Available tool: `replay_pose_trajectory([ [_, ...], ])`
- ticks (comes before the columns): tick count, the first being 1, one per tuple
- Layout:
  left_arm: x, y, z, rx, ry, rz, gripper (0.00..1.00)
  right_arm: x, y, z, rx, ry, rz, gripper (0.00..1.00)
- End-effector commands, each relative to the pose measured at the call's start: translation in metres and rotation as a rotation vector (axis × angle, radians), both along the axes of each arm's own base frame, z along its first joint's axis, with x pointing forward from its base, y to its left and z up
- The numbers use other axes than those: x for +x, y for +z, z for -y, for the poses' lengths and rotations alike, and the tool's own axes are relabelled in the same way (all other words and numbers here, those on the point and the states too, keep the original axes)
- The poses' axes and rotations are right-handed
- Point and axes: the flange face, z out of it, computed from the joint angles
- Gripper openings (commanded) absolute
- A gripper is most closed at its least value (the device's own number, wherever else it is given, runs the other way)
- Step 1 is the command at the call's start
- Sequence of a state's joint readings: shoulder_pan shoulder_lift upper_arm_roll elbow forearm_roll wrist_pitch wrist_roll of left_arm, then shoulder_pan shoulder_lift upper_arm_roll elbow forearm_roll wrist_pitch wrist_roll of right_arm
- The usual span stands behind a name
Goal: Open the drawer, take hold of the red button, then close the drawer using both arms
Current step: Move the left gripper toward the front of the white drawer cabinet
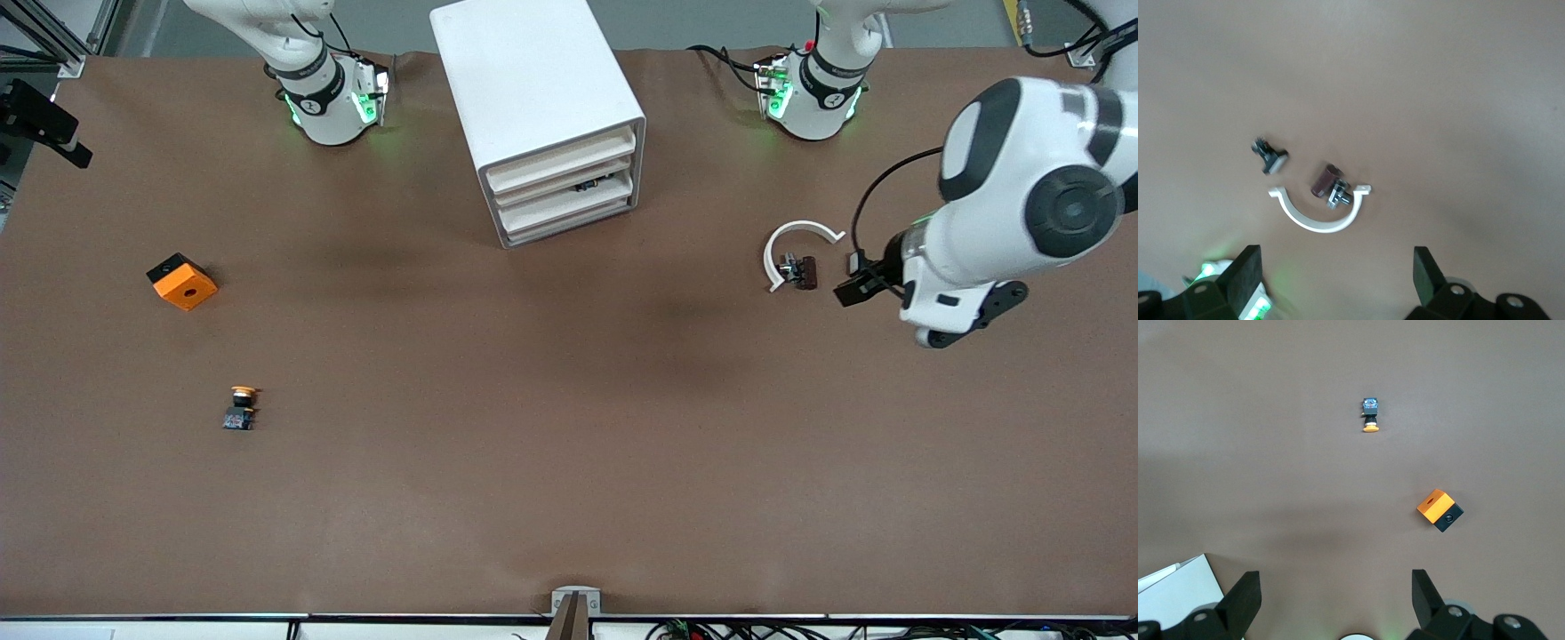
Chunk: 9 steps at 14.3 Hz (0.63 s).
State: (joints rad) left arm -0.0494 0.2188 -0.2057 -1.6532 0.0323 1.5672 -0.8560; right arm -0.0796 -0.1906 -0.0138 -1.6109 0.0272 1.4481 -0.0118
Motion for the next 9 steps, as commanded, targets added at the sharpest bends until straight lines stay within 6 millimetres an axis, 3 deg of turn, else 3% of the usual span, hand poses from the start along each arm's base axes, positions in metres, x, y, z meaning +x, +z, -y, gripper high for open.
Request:
replay_pose_trajectory([
  [1,0.004,-0.024,0.028,0.057,0.133,-0.033,1.00,0.010,-0.007,0.004,0.011,-0.007,-0.021,1.00],
  [5,0.009,-0.053,0.078,0.191,0.432,-0.022,1.00,0.020,-0.018,0.002,0.010,0.010,-0.036,1.00],
  [8,0.012,-0.084,0.084,0.258,0.587,-0.061,1.00,0.036,-0.040,0.003,0.004,0.006,-0.077,1.00],
  [9,0.011,-0.093,0.087,0.262,0.594,-0.079,1.00,0.038,-0.039,0.003,0.002,0.013,-0.072,1.00],
])
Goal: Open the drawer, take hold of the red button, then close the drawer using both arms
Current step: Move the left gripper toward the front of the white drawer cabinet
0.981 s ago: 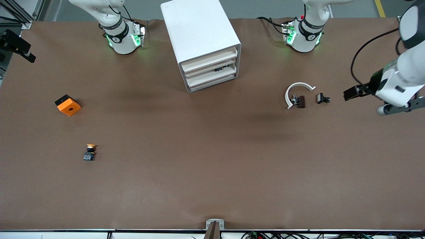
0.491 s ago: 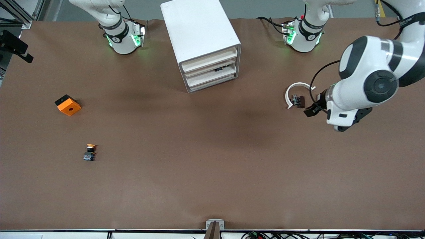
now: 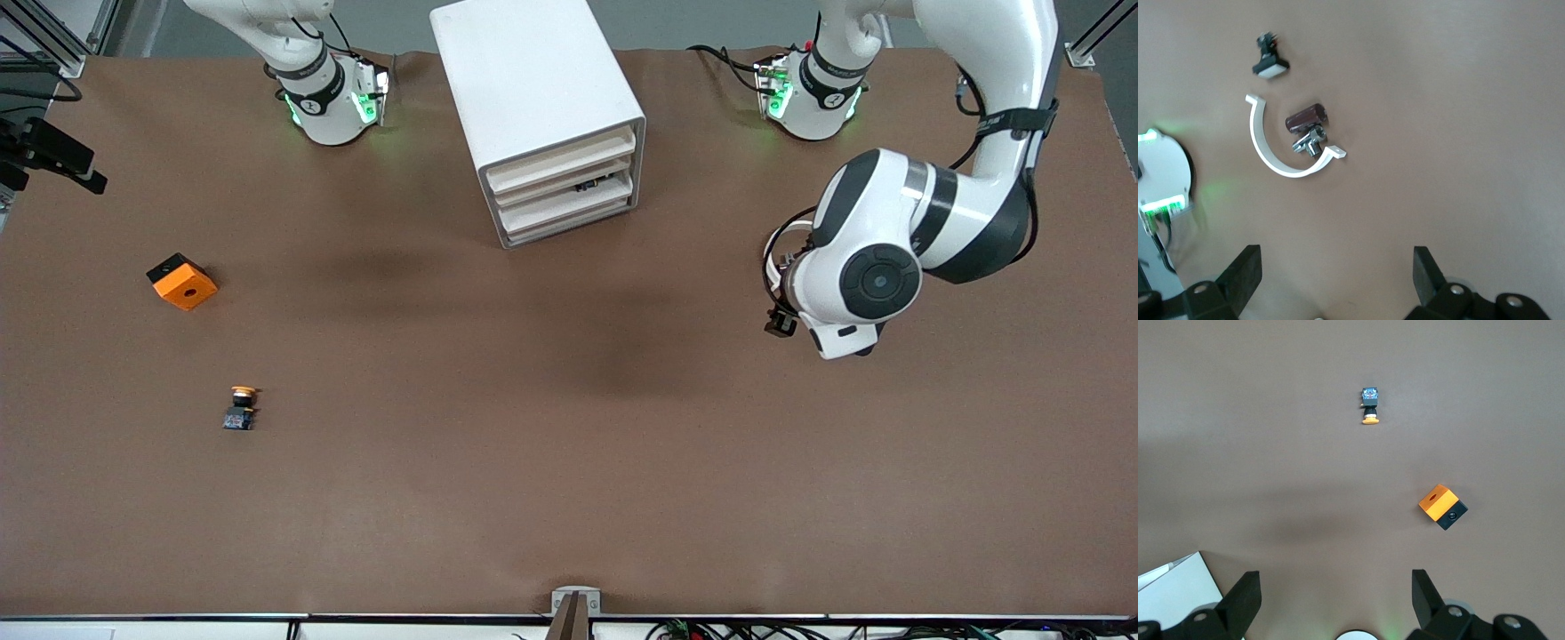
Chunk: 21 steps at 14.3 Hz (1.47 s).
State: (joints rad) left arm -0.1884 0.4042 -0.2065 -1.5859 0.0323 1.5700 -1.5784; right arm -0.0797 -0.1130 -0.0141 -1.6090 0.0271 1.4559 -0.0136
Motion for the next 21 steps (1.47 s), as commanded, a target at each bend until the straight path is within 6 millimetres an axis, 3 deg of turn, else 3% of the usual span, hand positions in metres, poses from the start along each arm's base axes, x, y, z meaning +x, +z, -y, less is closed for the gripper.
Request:
replay_pose_trajectory([
  [1,0.006,-0.020,0.005,0.004,0.081,-0.047,1.00,0.016,-0.006,0.001,-0.001,0.013,-0.009,1.00],
  [3,0.004,-0.035,0.014,-0.021,0.165,-0.095,1.00,0.034,-0.030,0.004,0.002,0.011,-0.042,1.00],
  [5,-0.001,-0.049,0.027,-0.033,0.202,-0.137,1.00,0.038,-0.034,0.010,0.004,0.000,-0.044,1.00],
  [7,-0.004,-0.066,0.033,-0.023,0.243,-0.172,1.00,0.052,-0.063,0.010,0.008,0.002,-0.103,1.00],
  [8,-0.005,-0.077,0.036,-0.015,0.288,-0.199,1.00,0.053,-0.064,0.011,0.006,0.000,-0.101,1.00],
  [10,-0.014,-0.097,0.056,-0.011,0.345,-0.253,1.00,0.062,-0.086,0.013,0.011,-0.001,-0.143,1.00],
  [14,-0.014,-0.118,0.102,0.016,0.457,-0.290,1.00,0.063,-0.083,0.015,0.007,-0.003,-0.135,1.00],
  [16,-0.023,-0.128,0.126,0.047,0.481,-0.282,1.00,0.063,-0.083,0.015,0.007,-0.004,-0.138,1.00],
  [21,-0.030,-0.133,0.144,0.031,0.566,-0.324,1.00,0.064,-0.085,0.015,0.006,-0.017,-0.138,1.00],
])
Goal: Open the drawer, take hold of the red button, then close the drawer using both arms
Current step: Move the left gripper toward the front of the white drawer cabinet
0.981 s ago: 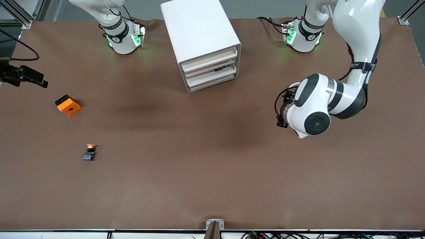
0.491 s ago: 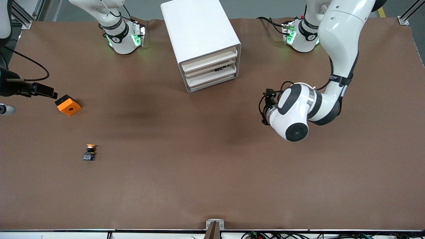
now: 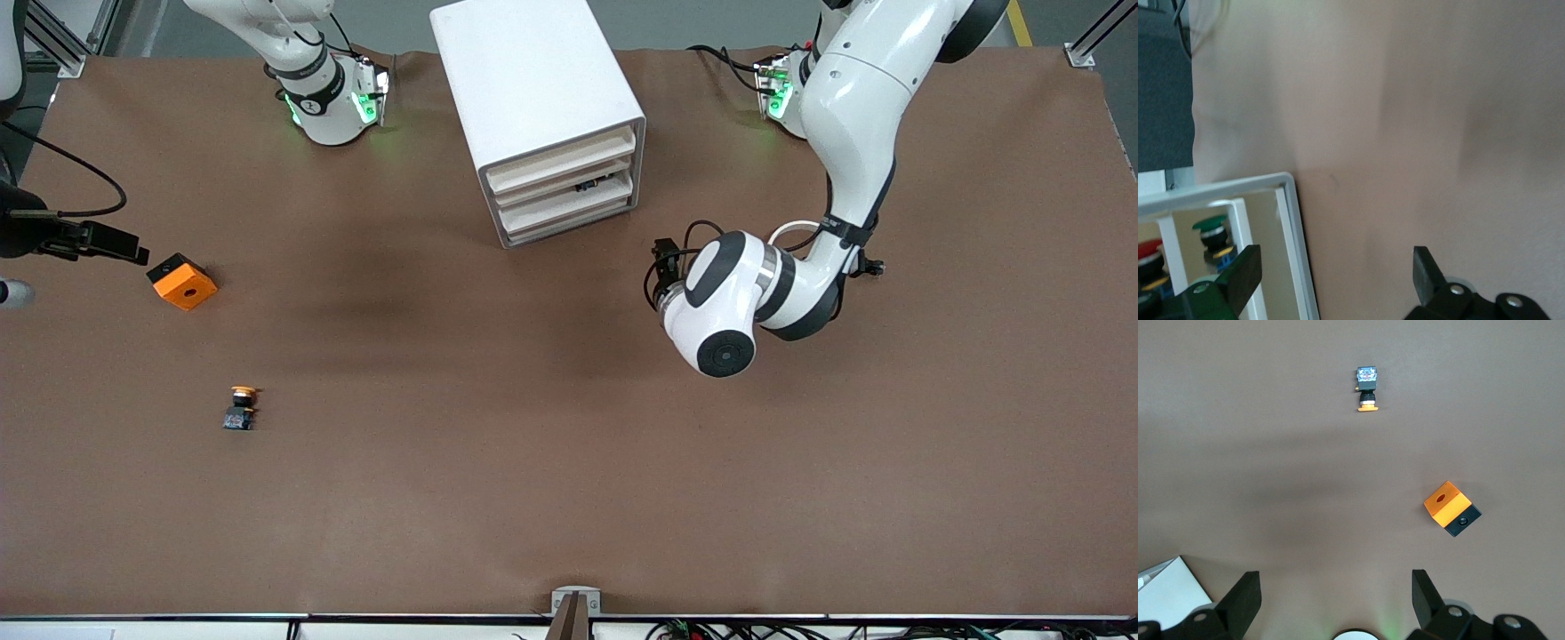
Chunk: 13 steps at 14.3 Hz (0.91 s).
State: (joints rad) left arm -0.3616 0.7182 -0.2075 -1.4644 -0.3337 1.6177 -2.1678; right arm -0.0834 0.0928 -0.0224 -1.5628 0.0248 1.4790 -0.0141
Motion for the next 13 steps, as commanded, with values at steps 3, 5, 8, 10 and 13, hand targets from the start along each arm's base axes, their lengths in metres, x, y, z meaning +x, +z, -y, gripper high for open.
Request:
replay_pose_trajectory([
  [3,-0.007,0.006,0.023,-0.038,0.038,-0.033,1.00,0.002,0.003,-0.006,-0.012,-0.064,-0.007,1.00],
  [5,-0.016,0.008,0.036,-0.051,0.033,-0.047,1.00,0.003,0.003,-0.017,-0.018,-0.108,-0.013,1.00],
  [8,-0.019,0.011,0.045,-0.112,0.073,-0.090,1.00,0.002,0.004,-0.027,-0.027,-0.136,-0.019,1.00],
  [10,-0.021,0.005,0.049,-0.141,0.098,-0.125,1.00,0.002,0.004,-0.039,-0.035,-0.160,-0.022,1.00],
  [13,-0.022,-0.001,0.055,-0.184,0.145,-0.173,1.00,0.001,0.004,-0.067,-0.060,-0.222,-0.035,1.00],
])
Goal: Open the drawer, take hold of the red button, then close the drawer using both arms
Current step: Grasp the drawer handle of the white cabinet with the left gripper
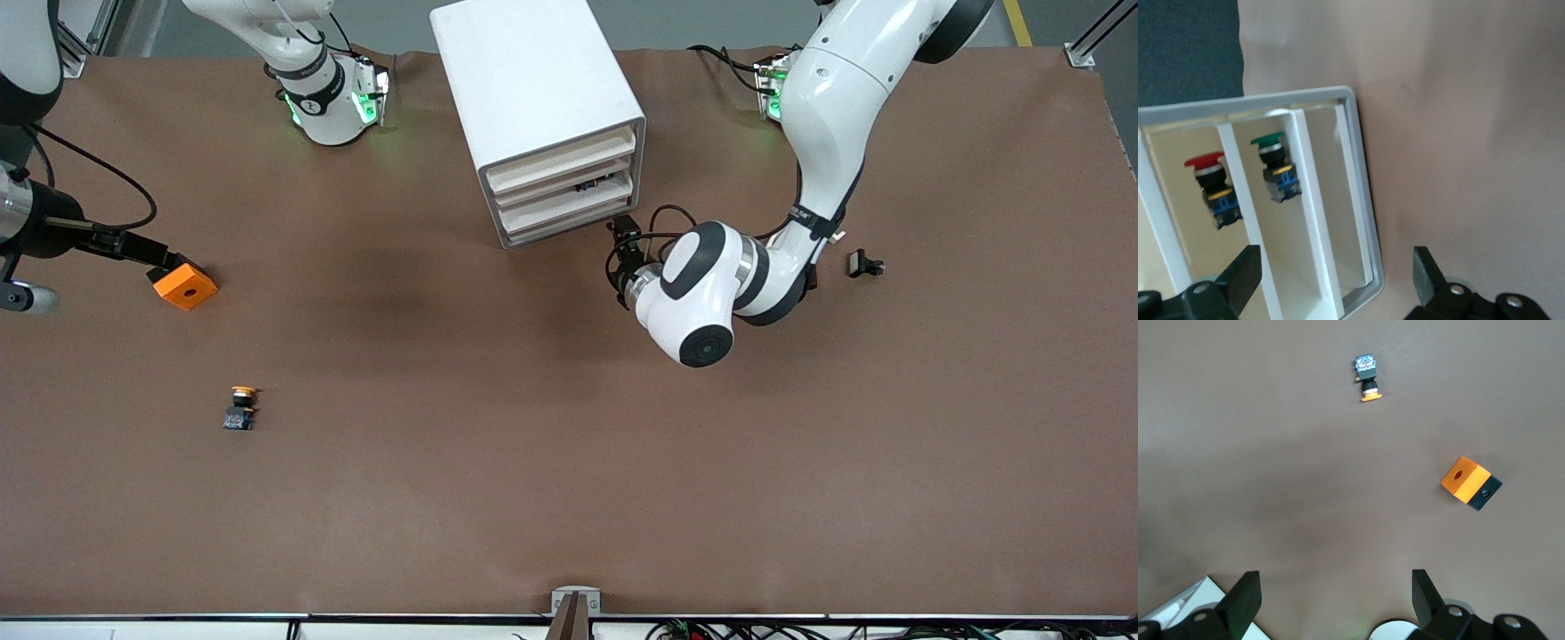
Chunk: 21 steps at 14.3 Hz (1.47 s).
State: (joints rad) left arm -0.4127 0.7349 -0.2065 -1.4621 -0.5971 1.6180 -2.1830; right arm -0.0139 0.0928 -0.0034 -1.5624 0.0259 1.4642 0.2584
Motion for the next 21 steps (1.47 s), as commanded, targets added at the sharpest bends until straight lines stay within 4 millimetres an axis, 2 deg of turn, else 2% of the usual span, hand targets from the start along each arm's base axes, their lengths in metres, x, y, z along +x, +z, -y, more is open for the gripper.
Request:
replay_pose_trajectory([
  [1,0.003,-0.008,0.007,-0.033,0.045,-0.043,1.00,-0.001,0.004,-0.020,-0.018,-0.060,-0.019,1.00],
  [6,0.004,-0.015,0.013,-0.080,0.116,-0.114,1.00,-0.001,0.008,-0.032,-0.033,-0.110,-0.014,1.00],
  [11,0.010,-0.018,0.015,-0.145,0.232,-0.213,1.00,-0.002,0.008,-0.057,-0.046,-0.139,-0.013,1.00],
  [15,0.004,-0.024,0.024,-0.168,0.264,-0.266,1.00,-0.005,0.009,-0.081,-0.064,-0.185,-0.012,1.00],
  [18,-0.017,-0.027,0.048,-0.149,0.241,-0.300,1.00,-0.008,0.010,-0.103,-0.079,-0.213,-0.006,1.00],
  [21,-0.024,-0.038,0.051,-0.117,0.242,-0.329,1.00,-0.009,0.016,-0.124,-0.087,-0.237,0.006,1.00],
])
